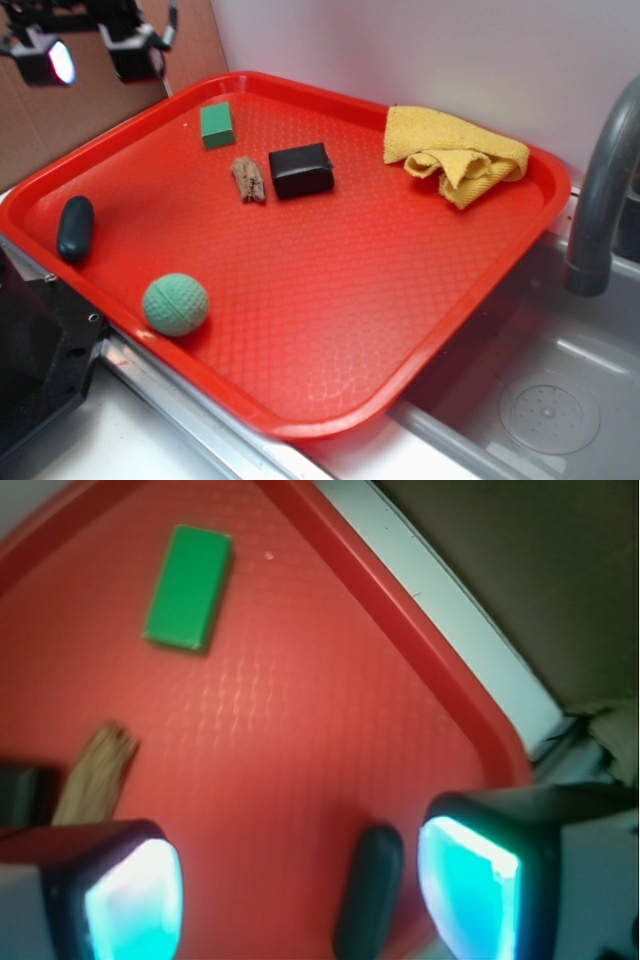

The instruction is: Grab the green block.

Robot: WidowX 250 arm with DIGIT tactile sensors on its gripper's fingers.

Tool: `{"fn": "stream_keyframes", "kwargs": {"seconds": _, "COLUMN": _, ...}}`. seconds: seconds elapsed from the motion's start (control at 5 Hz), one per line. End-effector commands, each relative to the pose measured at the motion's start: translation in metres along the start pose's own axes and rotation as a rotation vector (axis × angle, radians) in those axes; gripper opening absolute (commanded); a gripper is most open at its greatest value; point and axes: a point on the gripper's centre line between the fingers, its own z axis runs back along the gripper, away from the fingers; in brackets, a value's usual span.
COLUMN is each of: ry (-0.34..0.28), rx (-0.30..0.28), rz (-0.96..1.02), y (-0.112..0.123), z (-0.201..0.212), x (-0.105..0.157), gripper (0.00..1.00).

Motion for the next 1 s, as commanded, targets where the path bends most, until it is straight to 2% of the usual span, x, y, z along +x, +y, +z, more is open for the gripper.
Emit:
{"fn": "stream_keyframes", "kwargs": {"seconds": 0.0, "ry": 0.009, "rx": -0.017, "rz": 0.055, "y": -0.012, "z": -0.022, "x": 0.033, "gripper": 1.0}}
{"fn": "stream_keyframes", "kwargs": {"seconds": 0.2, "ry": 0.049, "rx": 0.001, "rz": 0.097, "y": -0.018, "z": -0.031, "x": 0.045, "gripper": 1.0}}
{"fn": "stream_keyframes", "kwargs": {"seconds": 0.4, "ry": 0.096, "rx": -0.019, "rz": 0.126, "y": -0.021, "z": -0.038, "x": 0.051, "gripper": 1.0}}
{"fn": "stream_keyframes", "kwargs": {"seconds": 0.8, "ry": 0.096, "rx": -0.019, "rz": 0.126, "y": -0.021, "z": -0.038, "x": 0.051, "gripper": 1.0}}
